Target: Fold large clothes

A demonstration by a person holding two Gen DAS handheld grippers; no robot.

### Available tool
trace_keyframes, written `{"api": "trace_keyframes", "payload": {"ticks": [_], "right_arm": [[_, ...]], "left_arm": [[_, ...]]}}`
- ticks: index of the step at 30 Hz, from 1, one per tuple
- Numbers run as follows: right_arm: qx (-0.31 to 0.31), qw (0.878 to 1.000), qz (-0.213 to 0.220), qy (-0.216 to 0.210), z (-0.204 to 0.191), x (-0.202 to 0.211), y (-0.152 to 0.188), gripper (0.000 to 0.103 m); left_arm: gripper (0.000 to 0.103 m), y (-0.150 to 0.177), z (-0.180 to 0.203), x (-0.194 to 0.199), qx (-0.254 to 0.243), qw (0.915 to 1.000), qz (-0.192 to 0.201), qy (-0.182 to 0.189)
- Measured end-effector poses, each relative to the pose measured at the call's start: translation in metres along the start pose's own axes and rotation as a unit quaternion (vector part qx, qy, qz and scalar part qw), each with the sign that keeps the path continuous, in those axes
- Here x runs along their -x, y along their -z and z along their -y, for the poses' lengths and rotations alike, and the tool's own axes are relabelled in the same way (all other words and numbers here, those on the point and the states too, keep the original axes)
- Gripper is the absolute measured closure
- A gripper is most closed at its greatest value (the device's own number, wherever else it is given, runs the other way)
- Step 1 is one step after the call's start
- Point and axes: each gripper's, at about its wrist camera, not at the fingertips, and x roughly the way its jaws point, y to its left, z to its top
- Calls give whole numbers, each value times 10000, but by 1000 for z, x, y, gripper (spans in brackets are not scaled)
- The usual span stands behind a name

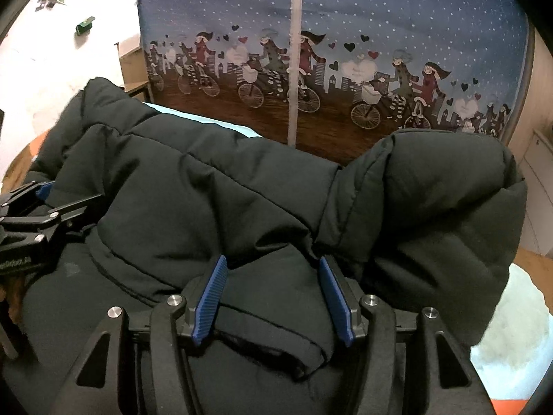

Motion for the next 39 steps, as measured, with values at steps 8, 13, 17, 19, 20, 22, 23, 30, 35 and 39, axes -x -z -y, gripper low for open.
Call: {"api": "trace_keyframes", "payload": {"ticks": [8,13,17,19,20,22,23,30,35,39], "right_arm": [[-95,9998,151,-85,9,-8,1,50],[-444,9971,458,-415,24,21,13,46],[-801,9936,725,-330,33,29,23,38],[-849,9936,673,-306,34,26,23,37],[-831,9942,638,-261,33,25,22,37],[-784,9953,537,-203,30,19,22,36],[-771,9956,489,-188,29,17,22,36],[-717,9971,239,34,24,-5,19,28],[-931,9948,366,-182,32,10,23,26],[-1258,9886,829,-64,47,44,24,24]], "left_arm": [[21,2,-9,7,142,9993,224,264],[21,5,-38,40,613,9961,376,514],[21,4,-39,46,638,9960,333,525],[21,7,-41,49,824,9944,396,538],[21,9,-42,50,893,9935,438,554],[21,10,-41,46,826,9947,376,484],[21,10,-39,42,750,9959,306,406],[18,11,-17,22,228,9996,95,-148],[18,17,-20,30,275,9995,130,-14],[18,13,-32,50,687,9970,213,274]]}}
